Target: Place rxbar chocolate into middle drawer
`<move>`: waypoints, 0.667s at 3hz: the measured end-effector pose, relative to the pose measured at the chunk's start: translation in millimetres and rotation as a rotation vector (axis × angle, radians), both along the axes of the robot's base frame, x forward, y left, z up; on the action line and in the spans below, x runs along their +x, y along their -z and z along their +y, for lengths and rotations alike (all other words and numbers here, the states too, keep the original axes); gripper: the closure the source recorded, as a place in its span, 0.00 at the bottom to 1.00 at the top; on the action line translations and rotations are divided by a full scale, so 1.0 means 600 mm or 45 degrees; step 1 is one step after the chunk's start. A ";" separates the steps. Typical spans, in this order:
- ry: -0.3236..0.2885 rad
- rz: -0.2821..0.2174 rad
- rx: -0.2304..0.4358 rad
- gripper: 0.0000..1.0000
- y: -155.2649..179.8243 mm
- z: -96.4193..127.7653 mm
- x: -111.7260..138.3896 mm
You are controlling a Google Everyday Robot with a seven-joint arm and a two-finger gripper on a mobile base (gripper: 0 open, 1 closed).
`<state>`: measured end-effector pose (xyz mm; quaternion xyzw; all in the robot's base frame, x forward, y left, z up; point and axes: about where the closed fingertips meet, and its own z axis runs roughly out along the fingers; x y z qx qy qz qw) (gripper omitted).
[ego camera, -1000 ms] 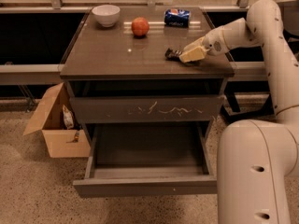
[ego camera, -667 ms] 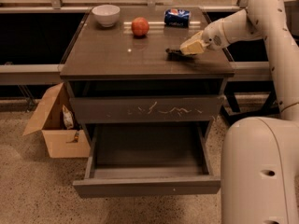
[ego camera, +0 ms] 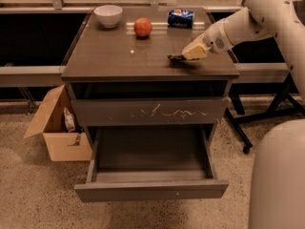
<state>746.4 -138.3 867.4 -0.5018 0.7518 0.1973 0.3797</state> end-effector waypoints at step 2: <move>0.006 0.104 0.042 1.00 0.042 0.046 -0.108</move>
Offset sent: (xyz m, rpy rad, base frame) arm -0.1039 0.0318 -0.0194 0.0872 0.0928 -0.0328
